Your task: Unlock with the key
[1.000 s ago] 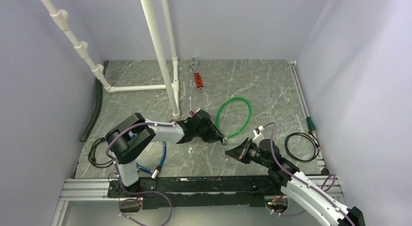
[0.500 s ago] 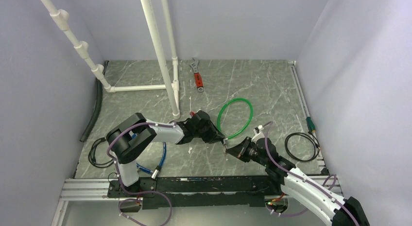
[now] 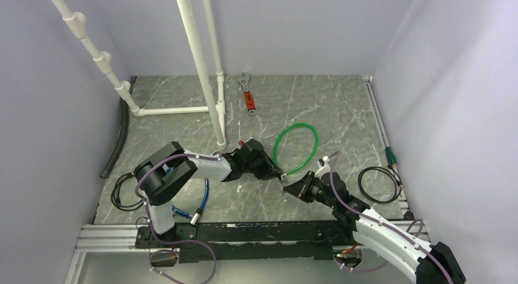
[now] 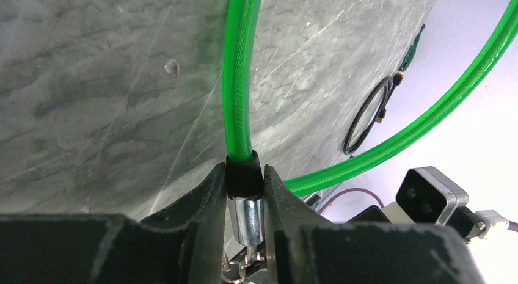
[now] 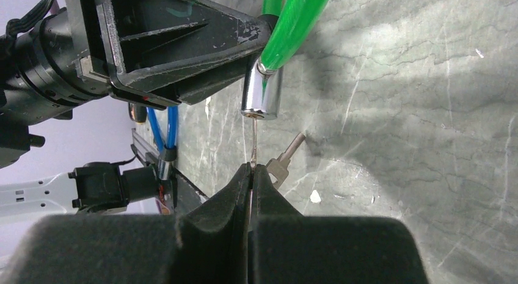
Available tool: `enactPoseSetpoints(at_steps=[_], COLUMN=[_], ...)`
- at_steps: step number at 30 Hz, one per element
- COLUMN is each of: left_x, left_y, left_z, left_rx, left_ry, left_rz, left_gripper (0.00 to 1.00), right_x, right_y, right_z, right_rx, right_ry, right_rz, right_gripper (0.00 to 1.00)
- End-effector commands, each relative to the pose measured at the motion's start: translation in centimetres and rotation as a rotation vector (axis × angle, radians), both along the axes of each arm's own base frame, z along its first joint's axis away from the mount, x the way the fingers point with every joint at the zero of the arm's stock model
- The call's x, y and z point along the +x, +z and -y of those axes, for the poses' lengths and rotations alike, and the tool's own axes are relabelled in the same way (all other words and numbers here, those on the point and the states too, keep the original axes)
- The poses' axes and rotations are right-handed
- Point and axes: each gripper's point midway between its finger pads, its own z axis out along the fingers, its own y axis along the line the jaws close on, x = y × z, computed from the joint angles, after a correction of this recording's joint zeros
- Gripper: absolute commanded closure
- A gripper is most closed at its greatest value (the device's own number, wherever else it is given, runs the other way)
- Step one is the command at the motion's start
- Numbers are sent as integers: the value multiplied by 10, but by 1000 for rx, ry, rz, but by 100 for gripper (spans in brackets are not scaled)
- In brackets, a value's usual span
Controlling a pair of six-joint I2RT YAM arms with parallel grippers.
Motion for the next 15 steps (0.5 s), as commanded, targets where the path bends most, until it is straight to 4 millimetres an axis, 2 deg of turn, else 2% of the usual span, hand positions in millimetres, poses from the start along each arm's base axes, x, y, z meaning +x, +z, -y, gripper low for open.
enactPoseSetpoints(at_steps=[1,15], left_x=[2,0], left_y=[12,13], left_z=[9,10], left_rx=[-58,-64], left_ry=[-10,-13], left_rz=[14,7], left_gripper=[100,100], right_x=[17,19], right_y=[37,33], right_z=[-9,-9], right_rx=[60,62], right_ry=[-6,-18], right_rz=[118,108], right_gripper=[100,100])
